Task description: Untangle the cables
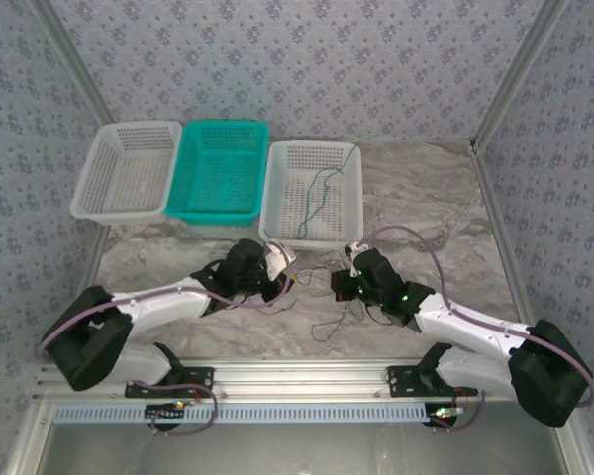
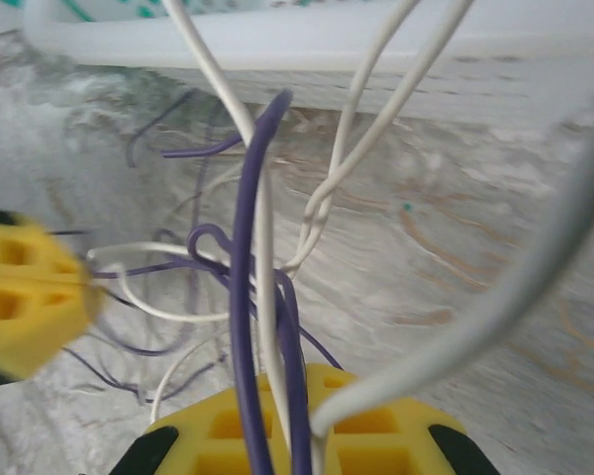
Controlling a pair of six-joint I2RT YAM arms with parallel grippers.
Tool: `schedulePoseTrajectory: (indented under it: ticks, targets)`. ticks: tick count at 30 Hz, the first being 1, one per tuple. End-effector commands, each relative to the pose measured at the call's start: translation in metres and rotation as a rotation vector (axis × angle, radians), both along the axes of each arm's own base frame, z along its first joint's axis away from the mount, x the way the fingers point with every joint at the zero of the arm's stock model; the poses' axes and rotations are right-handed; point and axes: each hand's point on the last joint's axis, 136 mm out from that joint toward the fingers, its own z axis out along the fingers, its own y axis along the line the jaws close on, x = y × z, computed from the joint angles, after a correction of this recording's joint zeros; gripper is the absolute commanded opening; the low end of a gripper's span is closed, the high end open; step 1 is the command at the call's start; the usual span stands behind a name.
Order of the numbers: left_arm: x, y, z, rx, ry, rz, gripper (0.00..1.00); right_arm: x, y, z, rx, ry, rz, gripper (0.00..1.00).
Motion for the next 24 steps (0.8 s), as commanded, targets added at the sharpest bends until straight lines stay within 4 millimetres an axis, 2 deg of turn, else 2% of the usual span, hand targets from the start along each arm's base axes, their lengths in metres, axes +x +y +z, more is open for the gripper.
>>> schedulePoseTrajectory:
  ticks: [1, 3, 10, 18, 23, 24]
  targets:
    - [-0.001, 0.015, 0.005, 0.014, -0.017, 0.059, 0.00, -0.001, -0.039, -0.030, -0.090, 0.096, -0.172, 0.10]
    - [0.000, 0.026, 0.008, 0.021, -0.027, 0.107, 0.00, -0.004, -0.050, -0.040, -0.087, 0.136, -0.214, 0.12]
    - [0.003, 0.064, 0.020, -0.039, -0.045, 0.245, 0.00, -0.012, -0.064, -0.056, -0.121, 0.199, -0.260, 0.13]
    - [0.023, 0.113, 0.039, -0.078, -0.062, 0.523, 0.00, -0.015, -0.086, -0.069, -0.148, 0.256, -0.368, 0.15]
    - [0.026, 0.118, 0.054, -0.112, -0.063, 0.553, 0.00, -0.015, -0.088, -0.068, -0.147, 0.265, -0.381, 0.16]
    - [0.027, 0.118, 0.055, -0.116, -0.059, 0.556, 0.00, -0.014, -0.082, -0.063, -0.130, 0.261, -0.358, 0.25]
